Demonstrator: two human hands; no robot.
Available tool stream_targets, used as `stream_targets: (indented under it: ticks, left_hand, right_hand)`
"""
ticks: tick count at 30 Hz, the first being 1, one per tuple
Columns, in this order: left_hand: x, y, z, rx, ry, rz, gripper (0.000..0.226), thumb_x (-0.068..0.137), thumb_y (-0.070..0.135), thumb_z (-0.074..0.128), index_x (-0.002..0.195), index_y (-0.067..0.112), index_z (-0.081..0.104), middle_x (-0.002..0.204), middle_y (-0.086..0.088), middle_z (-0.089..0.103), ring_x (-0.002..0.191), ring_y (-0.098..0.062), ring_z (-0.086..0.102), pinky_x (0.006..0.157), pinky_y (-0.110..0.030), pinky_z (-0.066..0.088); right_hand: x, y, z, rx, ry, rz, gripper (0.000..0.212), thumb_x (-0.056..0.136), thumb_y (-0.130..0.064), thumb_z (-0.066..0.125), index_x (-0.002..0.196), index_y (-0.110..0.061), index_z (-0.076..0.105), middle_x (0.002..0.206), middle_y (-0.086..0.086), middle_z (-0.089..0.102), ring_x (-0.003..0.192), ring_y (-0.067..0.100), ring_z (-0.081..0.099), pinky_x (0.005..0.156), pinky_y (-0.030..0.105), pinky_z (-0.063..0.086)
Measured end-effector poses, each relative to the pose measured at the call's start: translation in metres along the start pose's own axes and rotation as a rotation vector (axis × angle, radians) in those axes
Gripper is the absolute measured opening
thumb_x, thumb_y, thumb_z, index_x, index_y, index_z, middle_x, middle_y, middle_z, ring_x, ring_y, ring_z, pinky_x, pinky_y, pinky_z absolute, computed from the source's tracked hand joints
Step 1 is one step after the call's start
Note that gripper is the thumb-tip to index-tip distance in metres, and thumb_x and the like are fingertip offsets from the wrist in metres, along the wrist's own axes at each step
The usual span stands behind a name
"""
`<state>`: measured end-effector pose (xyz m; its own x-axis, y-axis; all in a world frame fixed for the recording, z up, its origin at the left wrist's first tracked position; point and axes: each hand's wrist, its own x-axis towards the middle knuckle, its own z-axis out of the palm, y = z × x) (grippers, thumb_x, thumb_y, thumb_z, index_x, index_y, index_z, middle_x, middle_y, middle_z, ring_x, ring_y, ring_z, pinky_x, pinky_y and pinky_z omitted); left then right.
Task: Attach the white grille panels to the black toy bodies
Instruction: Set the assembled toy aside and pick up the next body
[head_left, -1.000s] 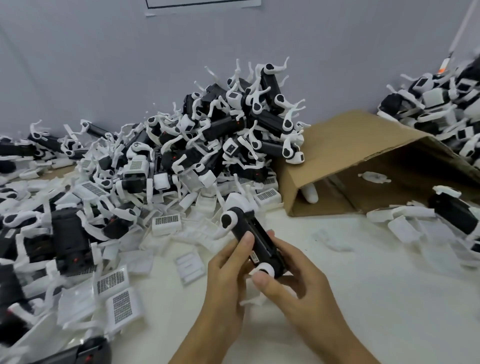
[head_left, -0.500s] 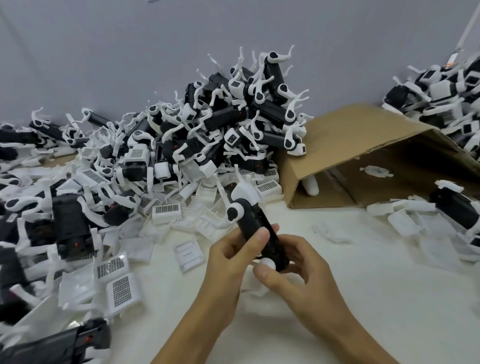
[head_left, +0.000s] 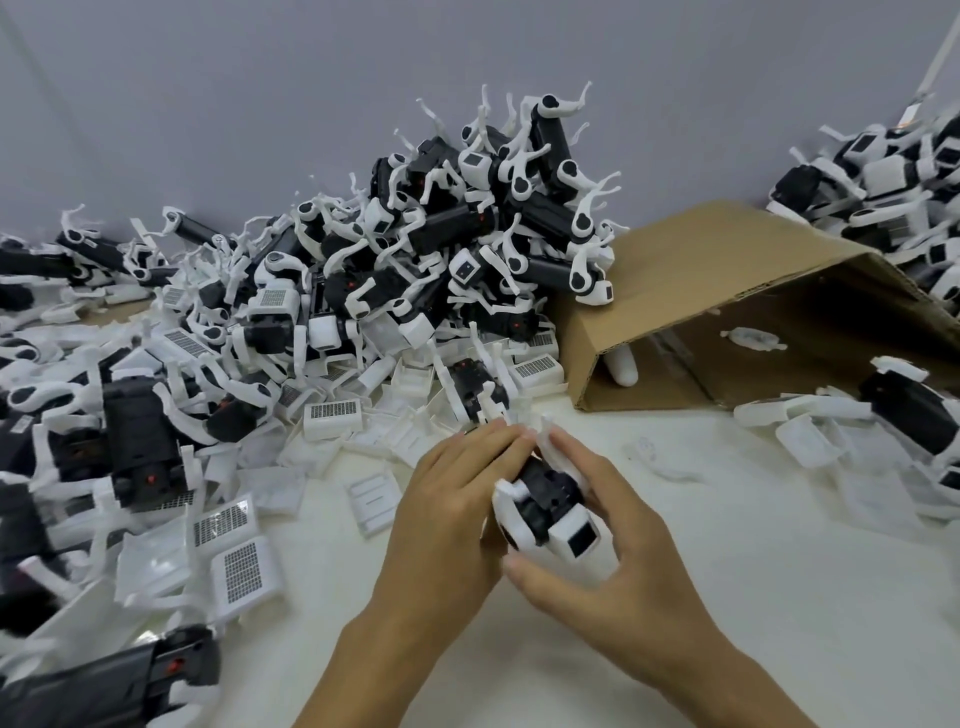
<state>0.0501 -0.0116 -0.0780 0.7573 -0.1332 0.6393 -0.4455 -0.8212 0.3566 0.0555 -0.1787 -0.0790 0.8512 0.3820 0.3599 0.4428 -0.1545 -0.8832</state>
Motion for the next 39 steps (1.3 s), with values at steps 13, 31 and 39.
stream_targets:
  ticks: [13,31,39]
  left_hand:
    - [0.001,0.006,0.001,0.05,0.043,0.085,0.071,0.058,-0.016,0.082,0.125,0.005,0.069,0.131,-0.003,0.067,0.128,-0.019,0.058,0.103,-0.041,0.045]
    - [-0.001,0.007,0.003,-0.168,0.3,0.052,0.063,0.068,0.012,0.087,0.111,0.019,0.042,0.104,0.002,0.049,0.085,-0.021,0.054,0.073,-0.024,0.046]
    - [0.009,0.011,-0.009,-1.067,0.404,-0.623,0.02,0.089,0.04,0.067,0.096,0.024,0.076,0.094,-0.009,0.076,0.09,-0.024,0.07,0.079,-0.032,0.052]
  right_hand:
    - [0.002,-0.012,0.001,-0.044,0.199,0.04,0.062,0.061,-0.042,0.085,0.105,-0.071,0.052,0.108,-0.037,0.063,0.102,-0.012,0.062,0.075,0.0,0.045]
    - [0.018,-0.007,-0.025,0.488,0.317,0.558,0.069,0.081,-0.074,0.046,0.106,-0.016,0.072,0.087,0.015,0.078,0.081,0.025,0.077,0.091,0.04,0.045]
    - [0.02,-0.009,-0.016,0.395,0.297,0.471,0.045,0.083,-0.05,0.066,0.099,-0.009,0.073,0.085,0.009,0.078,0.081,0.023,0.077,0.078,0.038,0.053]
